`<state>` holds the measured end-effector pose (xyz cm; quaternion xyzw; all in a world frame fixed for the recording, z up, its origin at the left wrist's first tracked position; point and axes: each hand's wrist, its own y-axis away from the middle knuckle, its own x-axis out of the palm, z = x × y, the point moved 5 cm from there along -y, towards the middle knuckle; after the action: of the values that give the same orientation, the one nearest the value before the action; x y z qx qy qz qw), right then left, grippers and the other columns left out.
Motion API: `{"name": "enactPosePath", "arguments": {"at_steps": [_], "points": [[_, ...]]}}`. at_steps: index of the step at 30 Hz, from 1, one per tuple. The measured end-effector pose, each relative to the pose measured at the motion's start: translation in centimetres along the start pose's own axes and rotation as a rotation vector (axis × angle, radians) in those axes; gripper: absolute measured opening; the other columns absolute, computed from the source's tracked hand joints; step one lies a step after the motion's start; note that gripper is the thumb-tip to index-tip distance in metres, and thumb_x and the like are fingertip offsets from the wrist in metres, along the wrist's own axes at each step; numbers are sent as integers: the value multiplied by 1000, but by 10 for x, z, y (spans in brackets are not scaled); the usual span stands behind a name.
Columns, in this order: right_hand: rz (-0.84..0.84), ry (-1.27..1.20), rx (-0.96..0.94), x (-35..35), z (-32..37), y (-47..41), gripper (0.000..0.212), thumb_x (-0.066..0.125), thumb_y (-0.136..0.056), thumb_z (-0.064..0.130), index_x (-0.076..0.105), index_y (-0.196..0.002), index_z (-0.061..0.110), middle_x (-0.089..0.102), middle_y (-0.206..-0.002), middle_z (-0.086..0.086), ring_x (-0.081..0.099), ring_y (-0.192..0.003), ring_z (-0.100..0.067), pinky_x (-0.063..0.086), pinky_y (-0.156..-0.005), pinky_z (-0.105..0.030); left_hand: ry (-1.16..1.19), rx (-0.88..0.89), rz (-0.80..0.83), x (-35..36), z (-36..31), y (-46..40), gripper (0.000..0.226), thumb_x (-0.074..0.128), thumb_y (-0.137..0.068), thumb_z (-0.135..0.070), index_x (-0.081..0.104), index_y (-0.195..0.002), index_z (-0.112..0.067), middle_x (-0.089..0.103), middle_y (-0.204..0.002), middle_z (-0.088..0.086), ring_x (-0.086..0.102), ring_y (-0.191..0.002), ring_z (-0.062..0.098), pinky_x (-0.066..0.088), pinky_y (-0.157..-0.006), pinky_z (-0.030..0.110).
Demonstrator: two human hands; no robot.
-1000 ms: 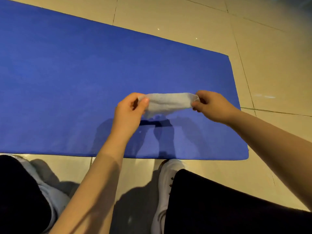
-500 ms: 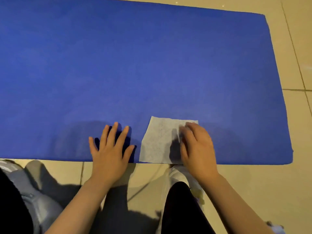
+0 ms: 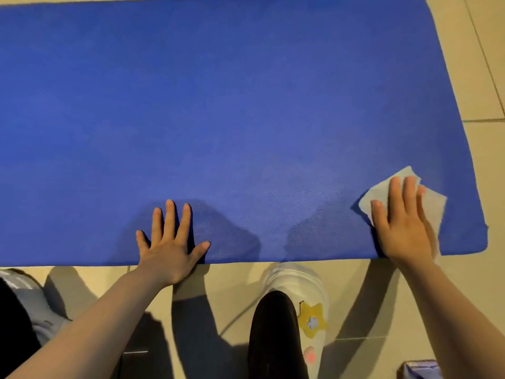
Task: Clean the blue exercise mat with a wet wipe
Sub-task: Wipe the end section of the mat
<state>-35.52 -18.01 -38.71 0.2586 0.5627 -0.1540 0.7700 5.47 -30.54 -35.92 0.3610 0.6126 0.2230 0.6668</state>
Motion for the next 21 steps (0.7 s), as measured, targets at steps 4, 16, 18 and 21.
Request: {"name": "enactPosePath", "arguments": {"at_steps": [4,16,18,21], "points": [[-77,36,170,1,26,3,76,6,-96,52,20,-155,7,14,-161,-20,16,-147,-42,13,-116,-61,-37,-30,6,0,-6,0,82,15,-96,-66,-44,-134,-24,-42,-154,5,-29,-146,33,0,-117,62],[134,142,-1022,59,214,46,63,24,-99,55,33,-152,23,27,-160,-3,19,-149,-27,0,-120,-44,-1,-49,10,-6,-4,2,85,30,-98,-62,-29,-150,-29,-36,-158,3,-25,-149,31,3,-119,56],[81,140,-847,44,153,30,62,22,-101,57,35,-151,23,29,-159,-2,23,-148,-26,7,-119,-46,14,-49,-7,-5,-3,1,86,30,-97,-63,-28,-150,-30,-35,-158,2,-24,-149,30,3,-119,56],[86,135,-499,17,49,17,67,14,-100,64,18,-156,29,11,-164,3,8,-151,-24,-1,-121,-44,27,-56,-23,-1,-2,0,87,26,-92,-68,-29,-150,-31,-36,-158,1,-25,-149,29,2,-119,56]]}}
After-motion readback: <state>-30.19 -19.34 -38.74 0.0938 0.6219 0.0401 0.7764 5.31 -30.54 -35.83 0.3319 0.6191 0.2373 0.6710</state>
